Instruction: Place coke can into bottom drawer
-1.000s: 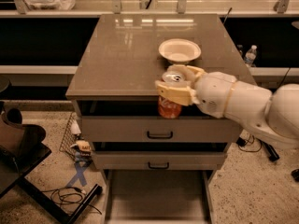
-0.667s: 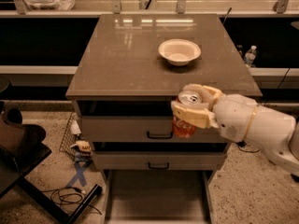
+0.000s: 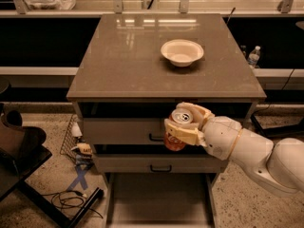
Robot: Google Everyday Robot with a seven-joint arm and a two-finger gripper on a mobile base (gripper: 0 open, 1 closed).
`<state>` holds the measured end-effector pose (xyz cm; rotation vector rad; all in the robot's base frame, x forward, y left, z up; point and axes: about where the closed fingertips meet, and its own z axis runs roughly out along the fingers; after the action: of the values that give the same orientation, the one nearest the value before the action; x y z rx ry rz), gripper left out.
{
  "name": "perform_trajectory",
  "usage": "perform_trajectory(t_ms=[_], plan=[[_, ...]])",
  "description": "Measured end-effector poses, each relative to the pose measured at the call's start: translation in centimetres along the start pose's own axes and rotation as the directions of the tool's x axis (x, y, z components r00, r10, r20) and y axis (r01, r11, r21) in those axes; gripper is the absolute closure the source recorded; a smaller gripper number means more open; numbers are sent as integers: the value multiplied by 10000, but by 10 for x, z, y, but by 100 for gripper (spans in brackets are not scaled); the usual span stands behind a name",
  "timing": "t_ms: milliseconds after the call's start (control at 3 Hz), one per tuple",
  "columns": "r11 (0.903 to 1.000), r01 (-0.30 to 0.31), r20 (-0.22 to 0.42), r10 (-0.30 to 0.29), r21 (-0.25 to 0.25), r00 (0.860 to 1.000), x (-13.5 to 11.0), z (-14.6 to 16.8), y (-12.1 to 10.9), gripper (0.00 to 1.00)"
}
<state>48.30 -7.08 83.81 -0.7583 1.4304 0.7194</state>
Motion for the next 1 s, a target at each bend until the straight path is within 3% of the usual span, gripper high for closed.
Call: perform_trajectory(t_ms=[333,667,1000], plan=[[10000,4,-7,-4,-29,10000,-1,0,1,100],[9981,264,-135,-272,-563,9995,34,3,9,100],[9834,816,-268,-870,-1618,9958,113,-6,21,100]])
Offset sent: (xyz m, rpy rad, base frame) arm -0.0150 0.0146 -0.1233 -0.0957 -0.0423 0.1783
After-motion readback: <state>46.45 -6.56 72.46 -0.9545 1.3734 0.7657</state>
